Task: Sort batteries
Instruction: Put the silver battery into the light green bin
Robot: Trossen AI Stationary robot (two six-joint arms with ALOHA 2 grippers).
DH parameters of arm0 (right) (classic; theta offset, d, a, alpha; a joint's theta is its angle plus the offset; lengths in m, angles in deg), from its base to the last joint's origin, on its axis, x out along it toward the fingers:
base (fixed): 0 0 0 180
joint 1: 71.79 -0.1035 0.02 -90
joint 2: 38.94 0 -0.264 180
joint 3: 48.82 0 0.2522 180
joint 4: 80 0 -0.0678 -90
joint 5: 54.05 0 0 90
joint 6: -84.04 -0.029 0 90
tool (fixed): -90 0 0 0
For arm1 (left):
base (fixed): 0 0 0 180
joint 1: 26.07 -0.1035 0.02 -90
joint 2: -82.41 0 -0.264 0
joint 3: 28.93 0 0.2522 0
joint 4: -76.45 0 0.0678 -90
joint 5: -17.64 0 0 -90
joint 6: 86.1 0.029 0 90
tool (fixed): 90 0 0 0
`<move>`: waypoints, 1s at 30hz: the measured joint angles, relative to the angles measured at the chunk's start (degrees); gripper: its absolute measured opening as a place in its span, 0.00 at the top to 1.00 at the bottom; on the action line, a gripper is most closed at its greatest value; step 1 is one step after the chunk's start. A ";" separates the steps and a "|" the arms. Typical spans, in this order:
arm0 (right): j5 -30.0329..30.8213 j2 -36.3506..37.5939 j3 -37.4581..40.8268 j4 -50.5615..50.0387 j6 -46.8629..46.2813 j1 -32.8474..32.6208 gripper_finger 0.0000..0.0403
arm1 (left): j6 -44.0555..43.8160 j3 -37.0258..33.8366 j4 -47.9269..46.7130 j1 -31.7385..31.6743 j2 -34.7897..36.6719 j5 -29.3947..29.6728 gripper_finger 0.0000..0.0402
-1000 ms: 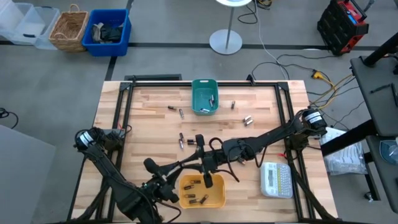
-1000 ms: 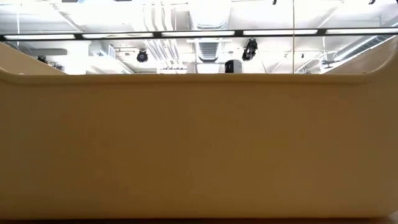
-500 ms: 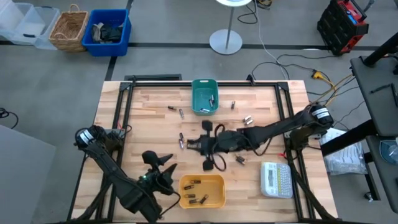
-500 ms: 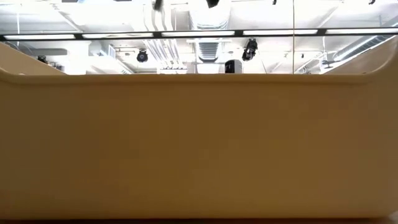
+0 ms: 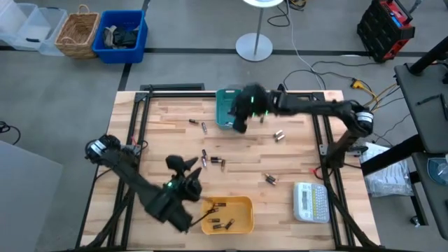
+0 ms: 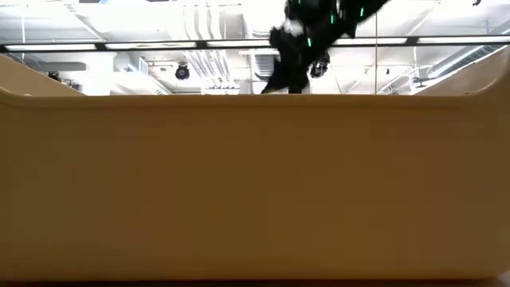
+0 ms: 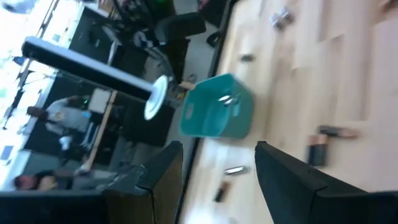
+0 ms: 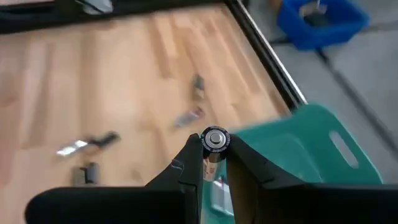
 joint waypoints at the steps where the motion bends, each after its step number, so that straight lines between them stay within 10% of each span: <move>1: -1.78 -0.78 0.31 0.77 0.63 2.30 0.90 | 1.43 0.00 0.01 -1.46 0.25 -0.05 0.55; 9: -7.54 -6.87 0.74 3.99 1.81 12.88 0.90 | 12.73 -0.02 3.36 -14.07 1.13 -0.84 0.55; 19: -13.37 -8.44 1.21 4.82 2.81 11.84 0.90 | 45.83 -2.35 40.06 -22.25 2.10 -21.05 0.55; 23: -13.37 -8.44 1.37 6.42 4.55 11.71 0.90 | 50.22 -13.14 57.33 -26.20 7.56 -35.73 0.55; 30: -13.30 -8.52 1.80 10.04 8.46 11.70 0.90 | 50.36 -38.73 79.17 -26.93 26.55 -35.38 0.59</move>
